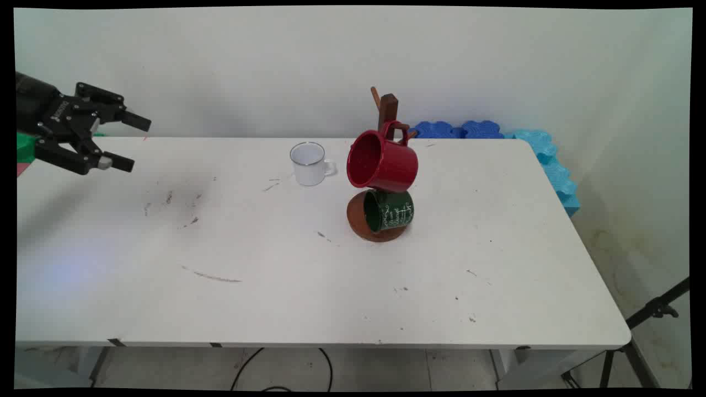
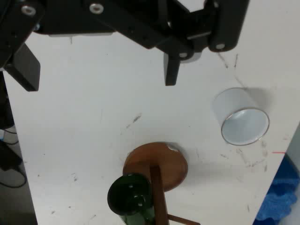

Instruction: Pick up the red mug from the rack

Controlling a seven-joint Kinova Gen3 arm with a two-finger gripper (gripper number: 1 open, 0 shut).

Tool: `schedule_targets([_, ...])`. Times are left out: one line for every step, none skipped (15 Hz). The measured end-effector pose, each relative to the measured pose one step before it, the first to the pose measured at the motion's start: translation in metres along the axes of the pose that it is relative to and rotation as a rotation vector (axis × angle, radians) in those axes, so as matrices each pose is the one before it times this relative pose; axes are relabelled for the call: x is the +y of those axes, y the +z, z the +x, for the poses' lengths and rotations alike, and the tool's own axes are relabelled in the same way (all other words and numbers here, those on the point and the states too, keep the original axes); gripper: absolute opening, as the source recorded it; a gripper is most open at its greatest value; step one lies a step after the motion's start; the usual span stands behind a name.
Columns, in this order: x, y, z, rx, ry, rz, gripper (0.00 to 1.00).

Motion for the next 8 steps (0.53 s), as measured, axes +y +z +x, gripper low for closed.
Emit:
schedule_targets([-0.00024, 0.00001, 0.00025, 0.00188, 0.00172, 0.00279, 1.00])
schedule_targets([-0.00015, -0.00002, 0.00016, 0.00232, 0.00184, 0.00382, 1.00])
schedule_targets([-0.00029, 0.00020, 0.00025, 0.00140, 0.00137, 0.00220, 1.00])
schedule_targets([-0.00071, 0.00067, 0.00075, 0.00216, 0.00238, 0.00289, 1.00])
schedule_targets([-0.00034, 0.00034, 0.00047, 0.00155, 0.00110, 0.00246, 1.00])
schedule_targets([-0.00041, 0.00055, 0.00080, 0.00145, 0.00058, 0.00411, 1.00])
schedule_targets([-0.00023, 0.00054, 0.00079, 0.00093, 0.00000, 0.00276, 1.00])
schedule_targets([-0.00026, 0.00097, 0.00157, 0.00121, -0.00062, 0.00417, 1.00])
